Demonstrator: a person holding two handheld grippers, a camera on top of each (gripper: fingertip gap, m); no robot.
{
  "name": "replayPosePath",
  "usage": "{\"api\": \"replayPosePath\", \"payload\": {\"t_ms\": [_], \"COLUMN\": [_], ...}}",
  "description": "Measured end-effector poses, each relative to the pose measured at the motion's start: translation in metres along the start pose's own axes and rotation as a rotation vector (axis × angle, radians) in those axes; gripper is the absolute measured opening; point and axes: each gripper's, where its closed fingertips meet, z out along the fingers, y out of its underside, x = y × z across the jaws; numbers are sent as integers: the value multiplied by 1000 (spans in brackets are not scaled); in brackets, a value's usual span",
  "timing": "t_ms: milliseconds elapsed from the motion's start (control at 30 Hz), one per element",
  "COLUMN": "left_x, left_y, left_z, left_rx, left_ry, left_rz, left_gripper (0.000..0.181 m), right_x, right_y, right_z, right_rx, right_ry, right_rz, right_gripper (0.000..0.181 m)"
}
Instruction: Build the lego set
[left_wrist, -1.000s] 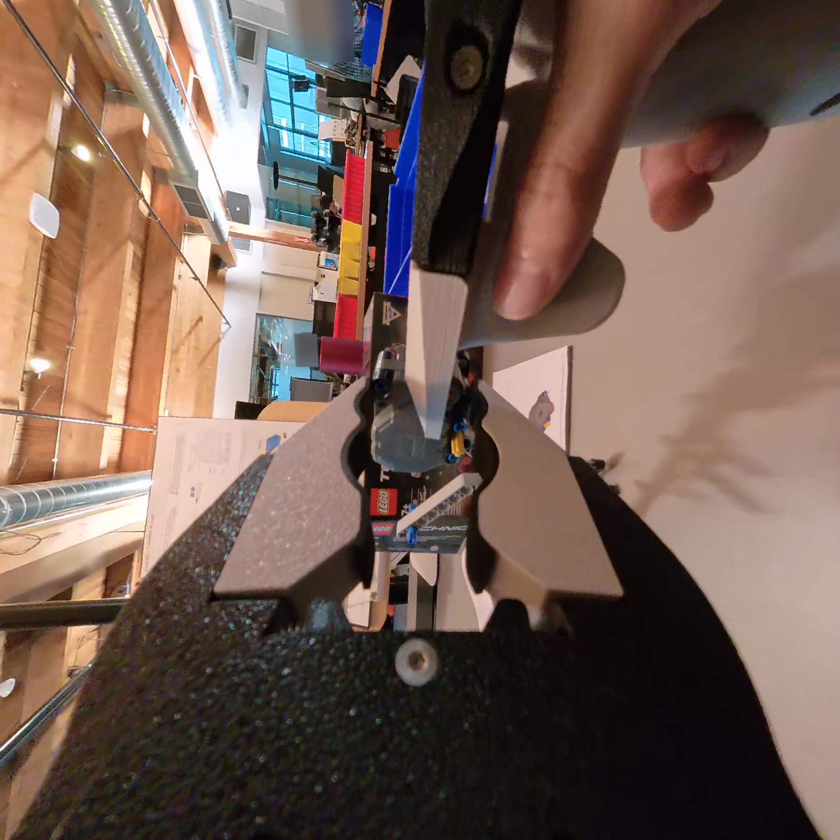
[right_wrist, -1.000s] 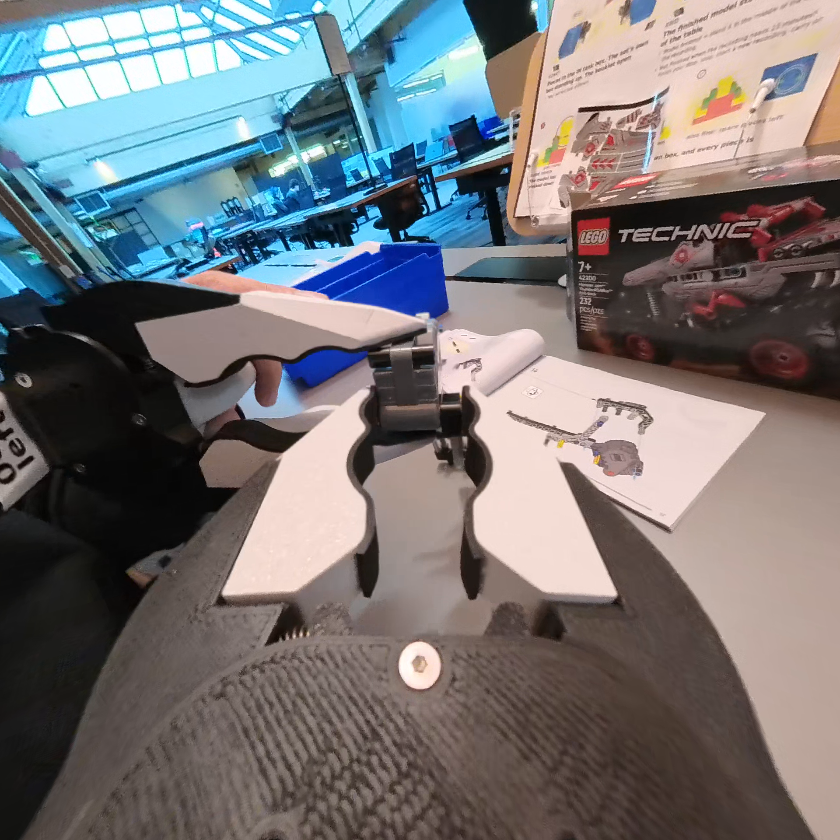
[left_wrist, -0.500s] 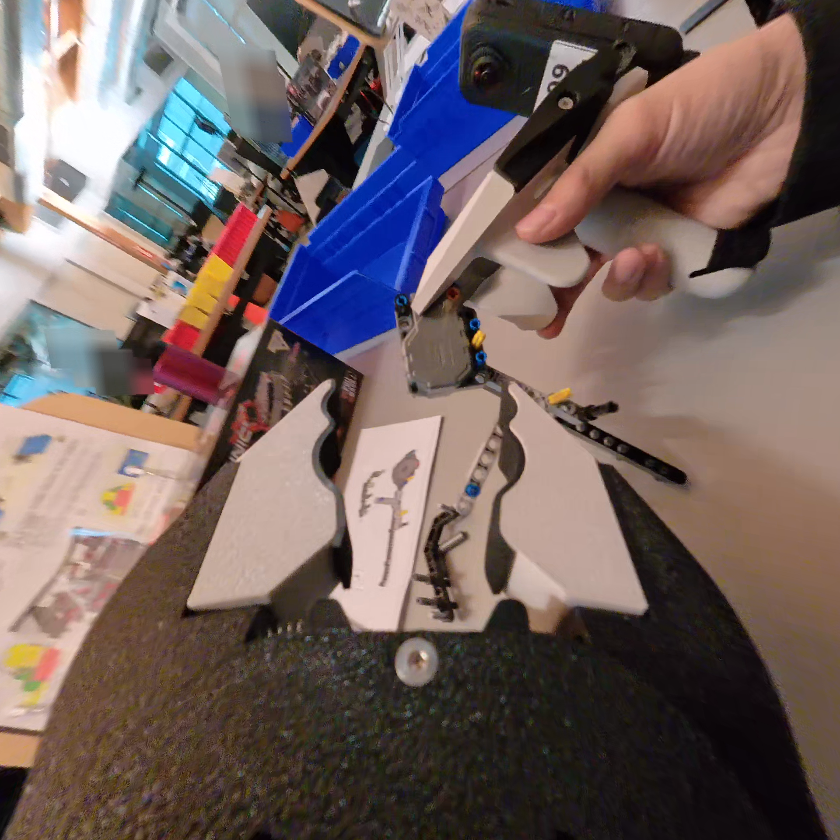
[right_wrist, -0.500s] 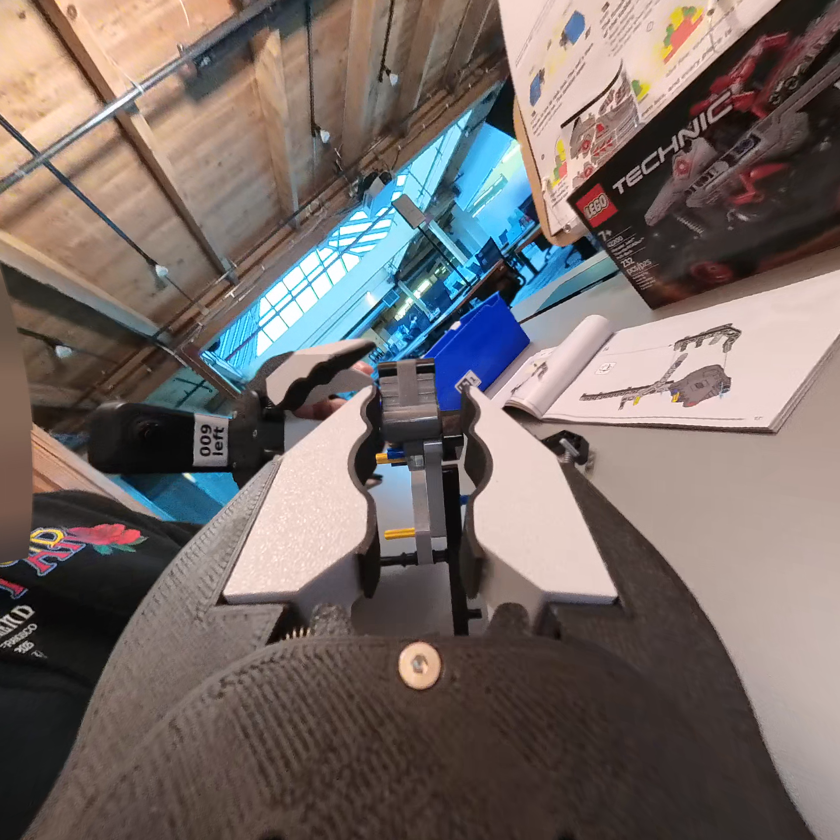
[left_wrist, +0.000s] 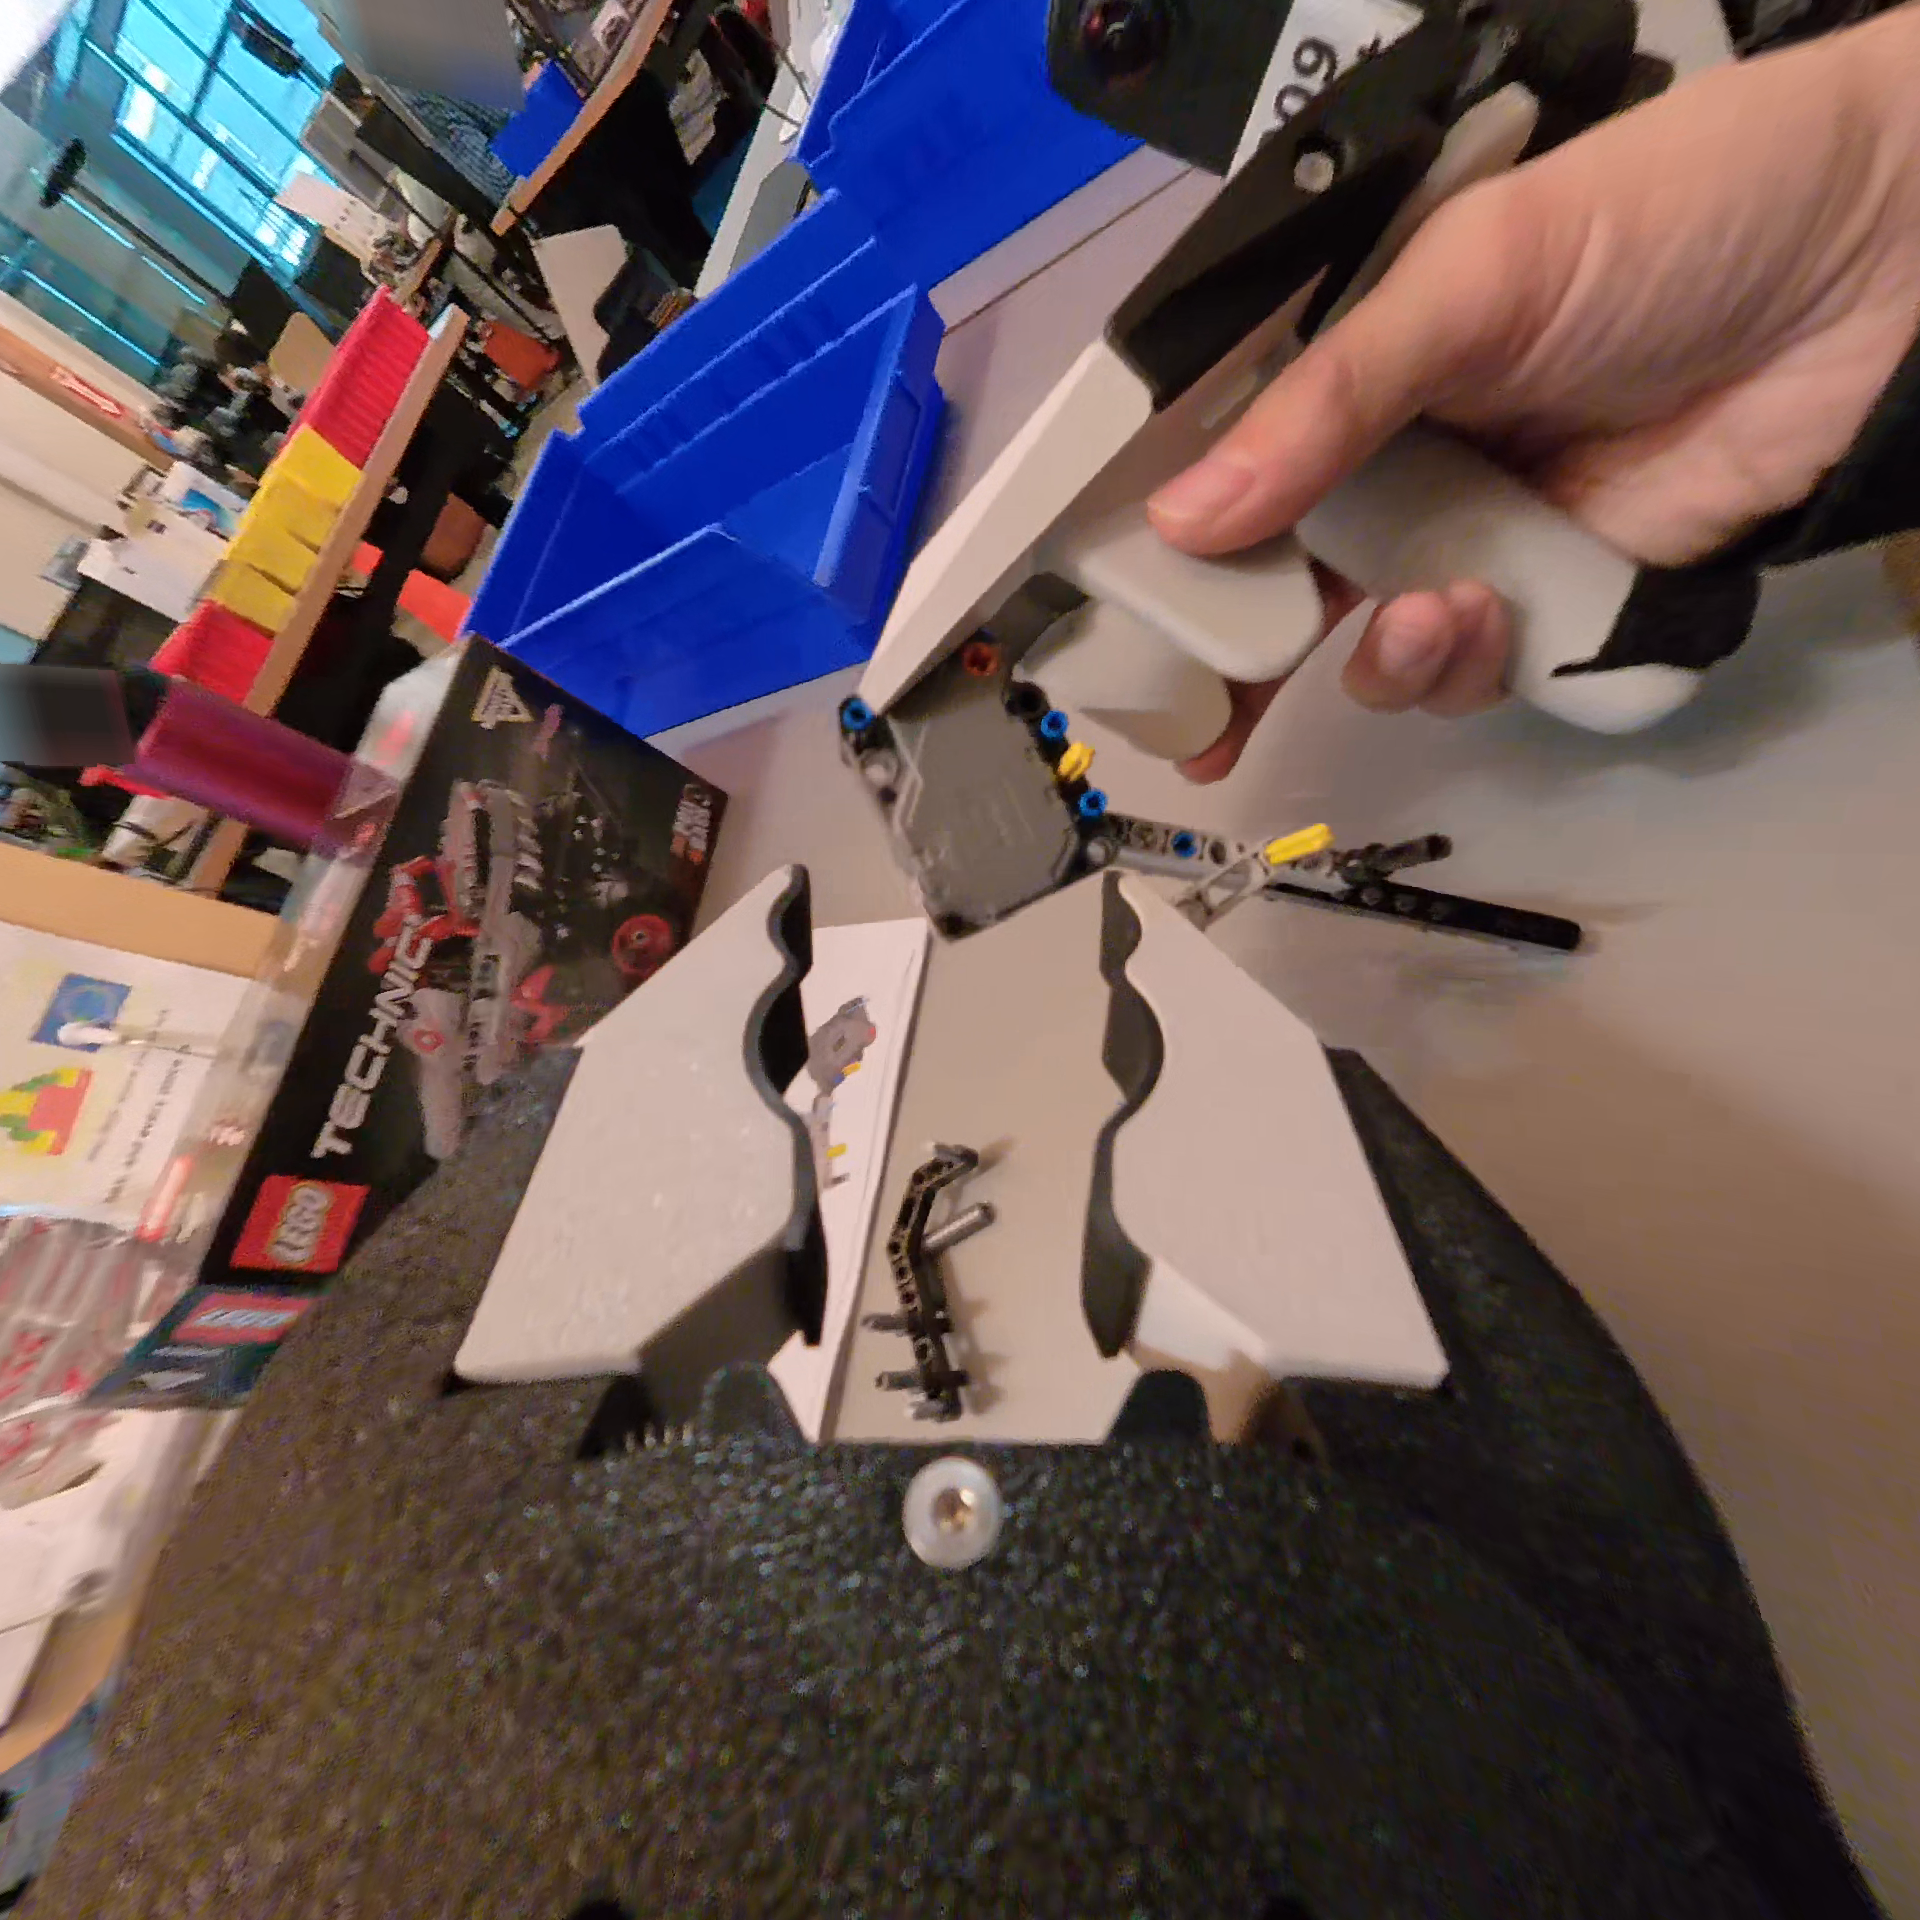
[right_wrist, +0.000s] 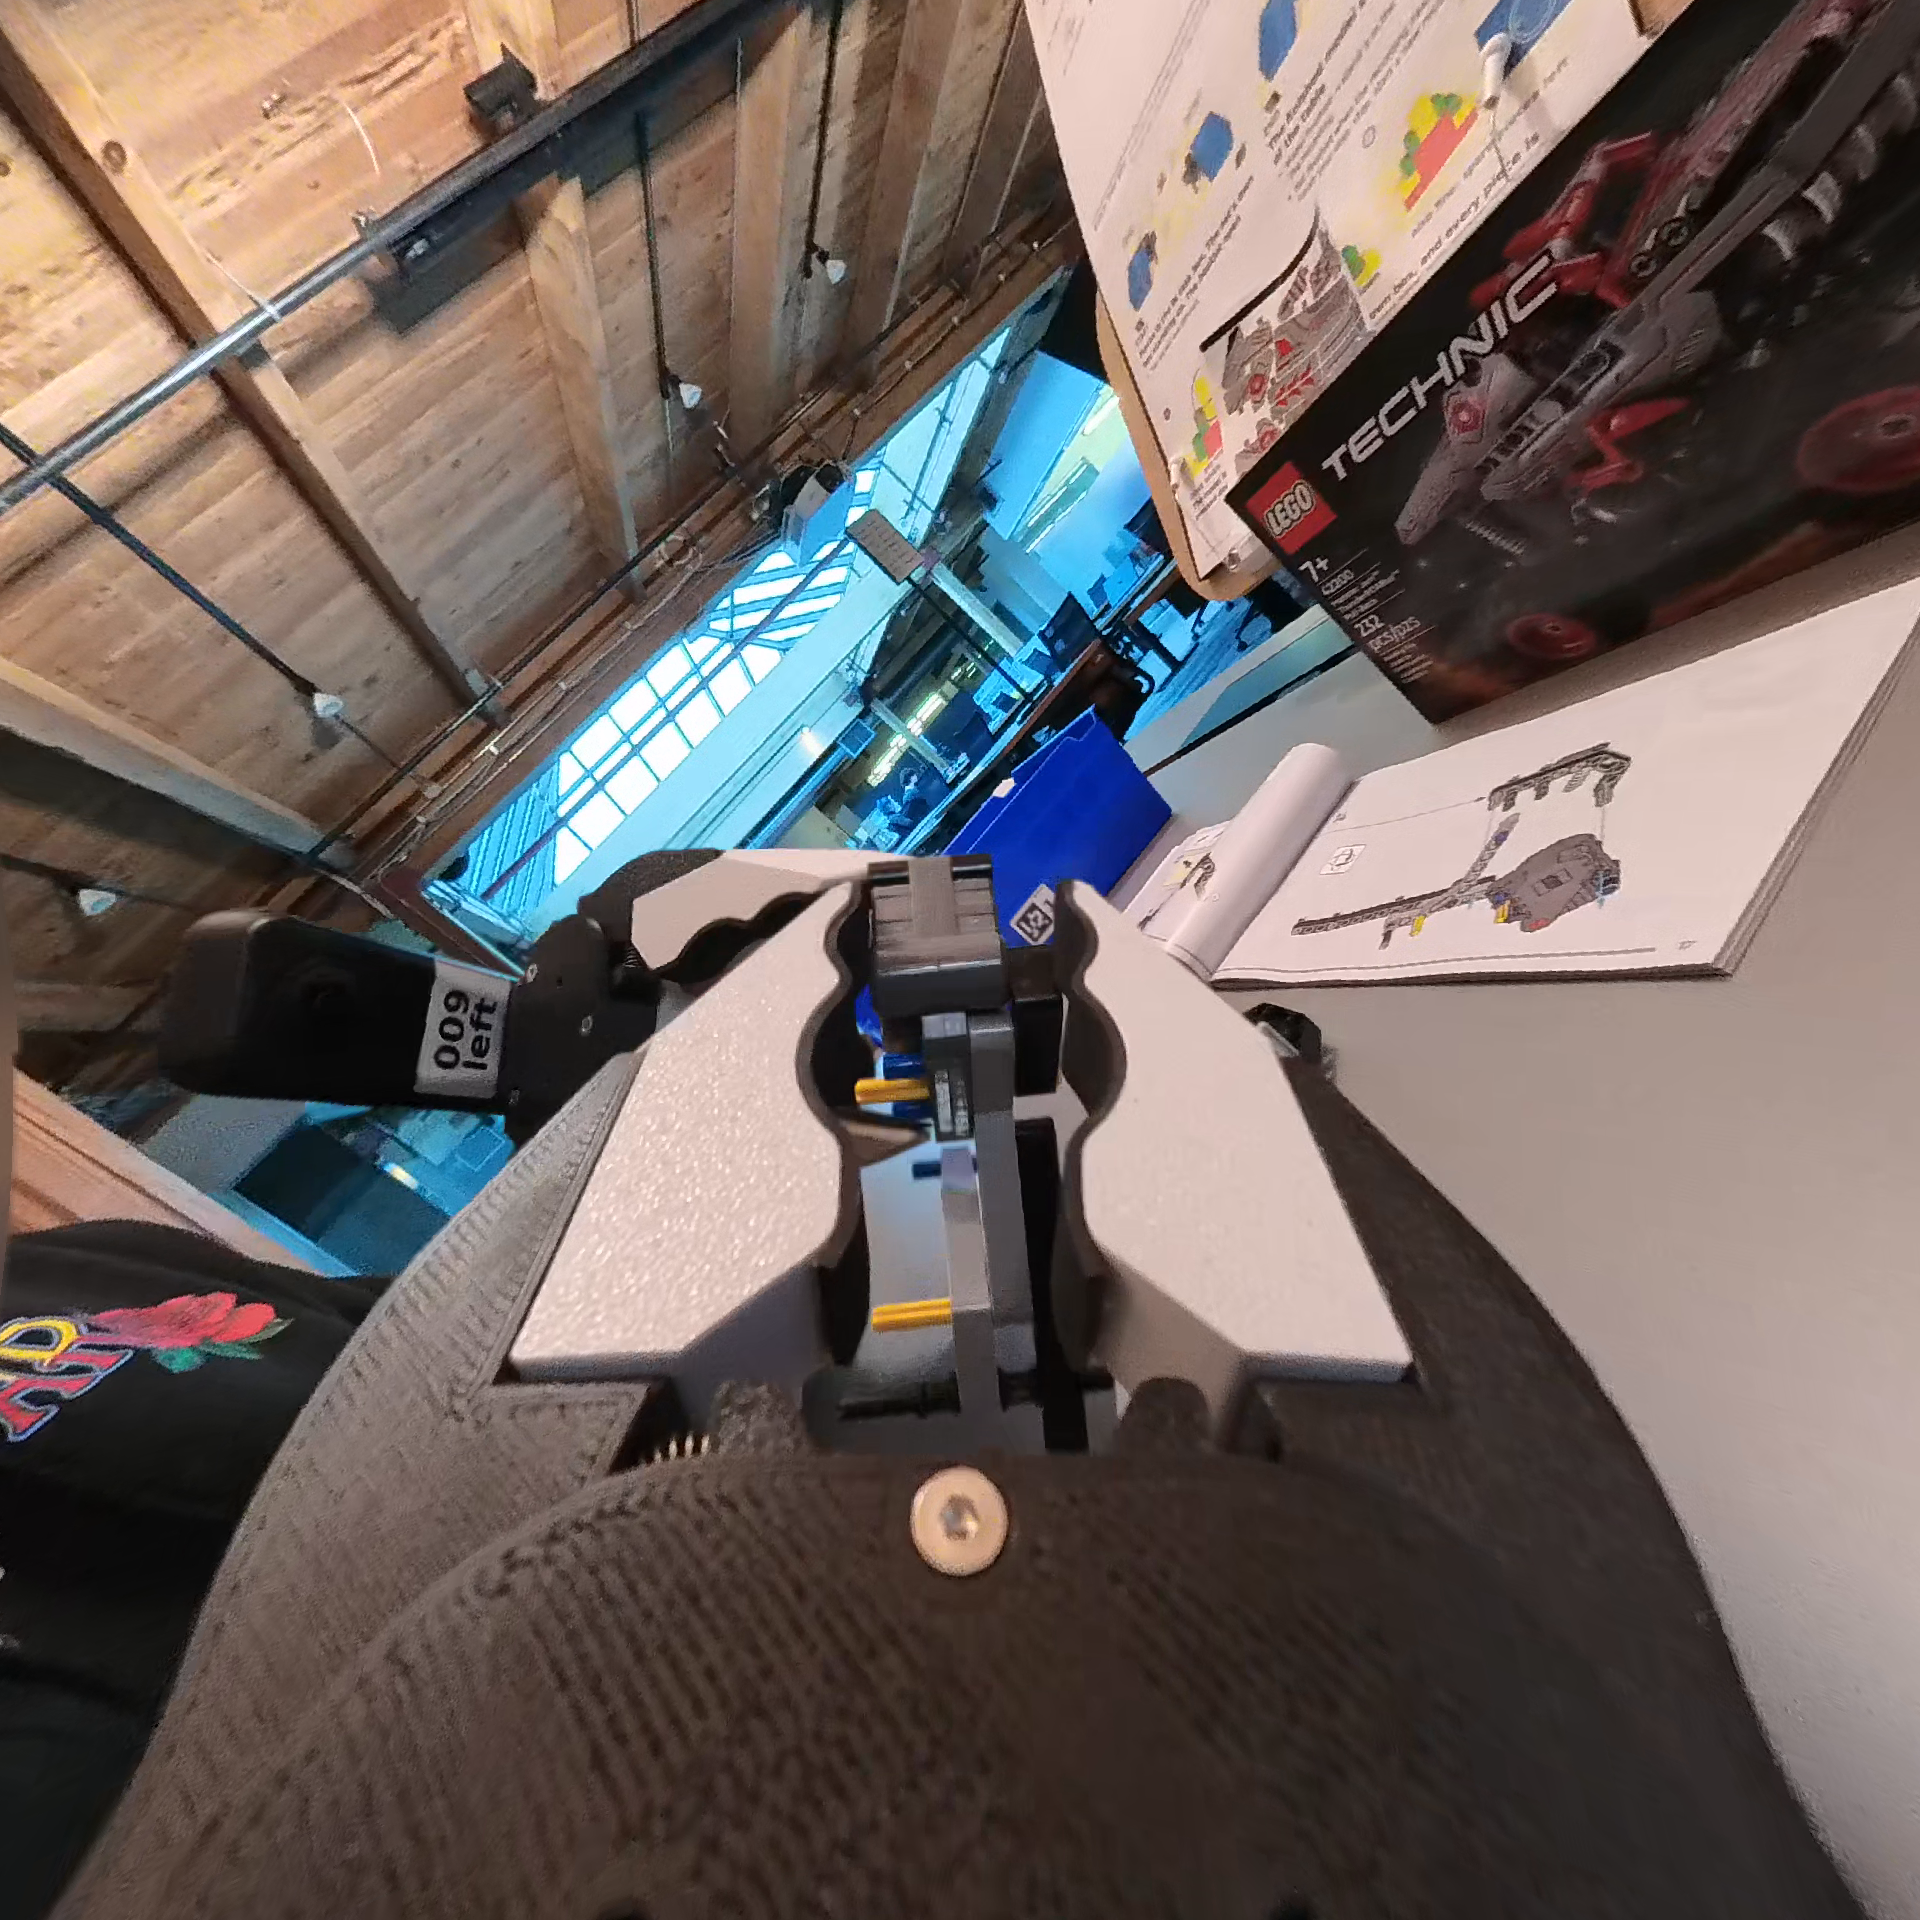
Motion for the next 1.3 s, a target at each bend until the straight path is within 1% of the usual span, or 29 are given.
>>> {"api": "replayPosePath", "payload": {"t_ms": [67,133,333,433,467,500,533,600,633,667,700,733,800,833,900,967,1000,1167,1233,1300], "left_x": [6,6,10,9,10,10,9,9,9,9,8,8,7,5,-2,-4,-5,-8,-2,2], "left_y": [-2,-2,-3,1,2,3,3,4,5,6,8,9,10,12,14,15,15,13,10,13], "left_z": [2,3,9,13,14,15,15,15,15,15,16,15,14,13,10,7,7,5,2,2], "left_rx": [-4,-8,-3,-3,3,9,18,30,27,19,8,6,7,-1,-5,-10,-15,-10,18,11], "left_ry": [32,23,7,-8,-2,-1,0,11,17,18,21,32,59,69,82,126,150,249,299,319], "left_rz": [-31,-73,-314,-398,-415,-427,-427,-409,-400,-391,-376,-361,-344,-328,-300,-251,-231,-55,23,75], "left_gripper": [57,56,55,49,43,41,41,41,41,41,41,41,41,41,41,41,41,41,41,41], "right_x": [0,1,3,3,4,3,4,3,3,1,1,-1,1,1,5,12,13,15,10,0], "right_y": [1,1,-4,-6,-6,-7,-8,-8,-8,-11,-13,-13,-8,-6,-3,1,4,33,35,34], "right_z": [3,4,5,6,6,6,5,4,4,2,0,-1,-3,-5,-9,-7,-3,20,26,26], "right_rx": [10,14,64,89,94,102,108,95,94,109,111,98,30,-5,-71,-129,-158,-338,-347,-328], "right_ry": [11,22,48,46,50,47,51,42,42,30,21,-1,13,28,89,150,154,77,9,-68], "right_rz": [1,3,21,50,55,54,61,56,52,41,48,53,38,-2,-92,-161,-169,-111,-68,-30], "right_gripper": [33,33,32,32,32,23,23,21,8,0,0,6,28,40,58,68,70,64,55,36]}}
